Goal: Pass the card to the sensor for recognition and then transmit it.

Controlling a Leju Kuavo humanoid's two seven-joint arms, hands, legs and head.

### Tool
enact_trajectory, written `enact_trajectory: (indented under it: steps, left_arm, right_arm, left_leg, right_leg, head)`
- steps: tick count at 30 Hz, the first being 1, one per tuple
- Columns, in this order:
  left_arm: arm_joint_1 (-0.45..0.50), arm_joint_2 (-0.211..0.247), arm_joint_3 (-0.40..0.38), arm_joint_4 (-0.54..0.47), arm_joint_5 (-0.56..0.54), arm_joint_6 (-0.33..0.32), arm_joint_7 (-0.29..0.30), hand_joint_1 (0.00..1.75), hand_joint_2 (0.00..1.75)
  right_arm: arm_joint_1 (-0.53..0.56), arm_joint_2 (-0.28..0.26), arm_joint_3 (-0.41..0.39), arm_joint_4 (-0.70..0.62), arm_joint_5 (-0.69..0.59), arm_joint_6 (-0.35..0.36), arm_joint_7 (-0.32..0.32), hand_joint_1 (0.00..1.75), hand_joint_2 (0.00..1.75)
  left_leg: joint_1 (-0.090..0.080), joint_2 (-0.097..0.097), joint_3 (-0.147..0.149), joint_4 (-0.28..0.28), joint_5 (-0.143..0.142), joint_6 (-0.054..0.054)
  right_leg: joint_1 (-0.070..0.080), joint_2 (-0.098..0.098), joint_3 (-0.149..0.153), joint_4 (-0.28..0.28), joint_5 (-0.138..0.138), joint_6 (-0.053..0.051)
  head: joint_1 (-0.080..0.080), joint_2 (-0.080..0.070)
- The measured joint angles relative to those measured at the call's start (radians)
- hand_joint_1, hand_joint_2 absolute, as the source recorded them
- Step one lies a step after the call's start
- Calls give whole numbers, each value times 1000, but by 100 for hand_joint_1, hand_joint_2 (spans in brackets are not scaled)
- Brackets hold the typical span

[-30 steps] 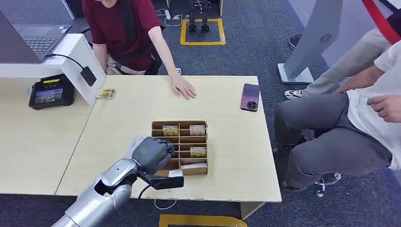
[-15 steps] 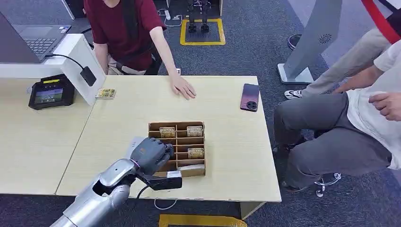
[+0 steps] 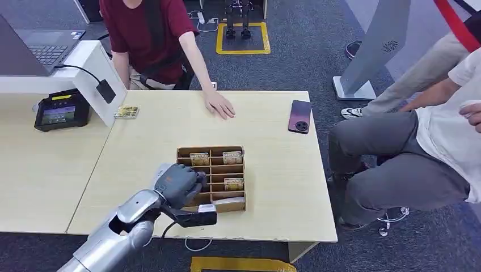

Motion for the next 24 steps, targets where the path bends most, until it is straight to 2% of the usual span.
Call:
enact_trajectory:
  steps: [7, 16, 23, 24]
  left_arm:
    - [-3, 19, 0, -36, 13, 8, 0, 175, 175]
    - [-47, 85, 48, -186, 37, 0, 0, 175, 175]
    - [-72, 116, 80, -249, 47, -16, 0, 175, 175]
    - [-72, 119, 80, -256, 46, -16, 0, 91, 175]
  right_arm:
    - [1, -2, 0, 0, -11, -1, -2, 0, 0]
    - [12, -4, -3, 0, -21, -6, -14, 0, 0]
    - [13, -5, -4, 0, -23, -6, -16, 0, 0]
    - [13, -5, -4, 0, -23, -6, -16, 0, 0]
  left_leg:
    - [0, 0, 0, 0, 0, 0]
    - [0, 0, 0, 0, 0, -1]
    - [0, 0, 0, 0, 1, -1]
    - [0, 0, 0, 0, 1, -1]
  right_leg:
    - [0, 0, 0, 0, 0, 0]
    - [1, 0, 0, 0, 0, 0]
    - [1, 0, 0, 0, 0, 0]
    - [1, 0, 0, 0, 0, 0]
  head:
    - [0, 0]
    - [0, 0]
    - [0, 0]
    - [0, 0]
